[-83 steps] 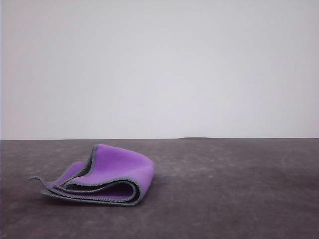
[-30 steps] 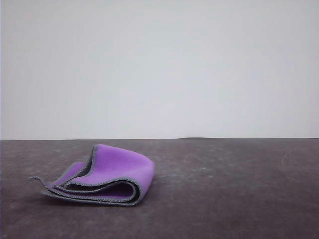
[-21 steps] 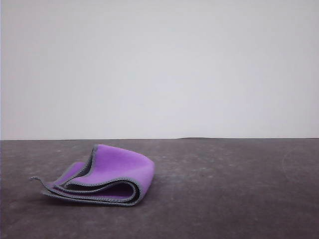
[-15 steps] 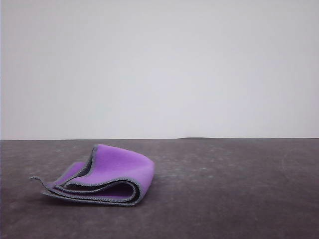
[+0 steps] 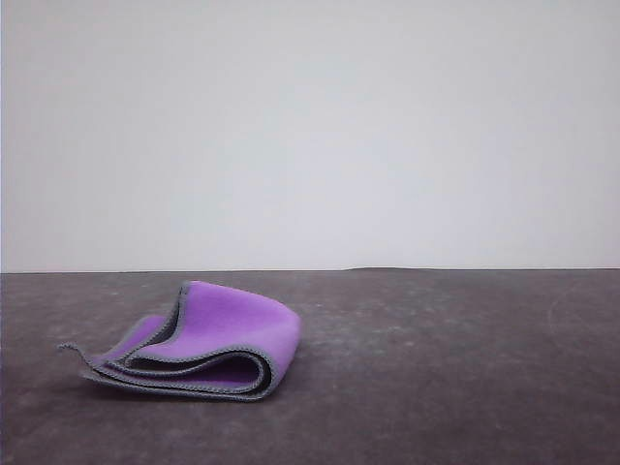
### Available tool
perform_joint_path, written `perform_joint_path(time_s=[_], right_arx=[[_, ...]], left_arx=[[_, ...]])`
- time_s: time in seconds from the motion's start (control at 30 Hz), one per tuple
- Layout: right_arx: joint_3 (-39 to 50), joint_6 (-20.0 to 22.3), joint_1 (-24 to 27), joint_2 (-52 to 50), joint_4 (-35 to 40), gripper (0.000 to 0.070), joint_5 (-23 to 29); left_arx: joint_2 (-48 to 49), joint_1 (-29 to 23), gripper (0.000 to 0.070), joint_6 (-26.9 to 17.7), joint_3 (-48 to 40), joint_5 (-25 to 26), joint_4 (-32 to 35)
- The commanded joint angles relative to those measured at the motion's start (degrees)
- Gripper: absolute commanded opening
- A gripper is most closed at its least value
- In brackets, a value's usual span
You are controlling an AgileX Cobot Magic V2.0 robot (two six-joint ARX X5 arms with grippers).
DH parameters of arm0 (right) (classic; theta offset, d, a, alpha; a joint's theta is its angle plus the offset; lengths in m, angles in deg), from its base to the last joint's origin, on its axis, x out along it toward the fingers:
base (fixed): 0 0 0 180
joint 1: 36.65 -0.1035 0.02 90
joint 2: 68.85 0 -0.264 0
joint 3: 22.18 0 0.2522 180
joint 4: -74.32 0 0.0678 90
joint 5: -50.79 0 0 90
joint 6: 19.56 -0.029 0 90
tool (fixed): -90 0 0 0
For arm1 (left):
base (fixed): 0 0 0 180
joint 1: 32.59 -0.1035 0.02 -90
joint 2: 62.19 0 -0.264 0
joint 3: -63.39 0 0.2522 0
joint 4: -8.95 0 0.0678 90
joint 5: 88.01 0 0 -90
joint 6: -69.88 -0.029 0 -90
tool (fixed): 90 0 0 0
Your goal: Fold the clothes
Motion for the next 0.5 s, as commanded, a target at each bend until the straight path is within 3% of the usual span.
perform_joint_path(time_s=[0.0, 0.47], right_arx=[[0.26, -0.66, -0.02, 0.02, 0.68, 0.0010, 0.20], [0.26, -0.66, -0.02, 0.02, 0.68, 0.0010, 0.20]], left_arx=[[0.07, -0.11, 0.0016, 0.24, -1.09, -0.11, -0.63], [0.07, -0.11, 0.0016, 0.25, -1.09, -0.09, -0.63]])
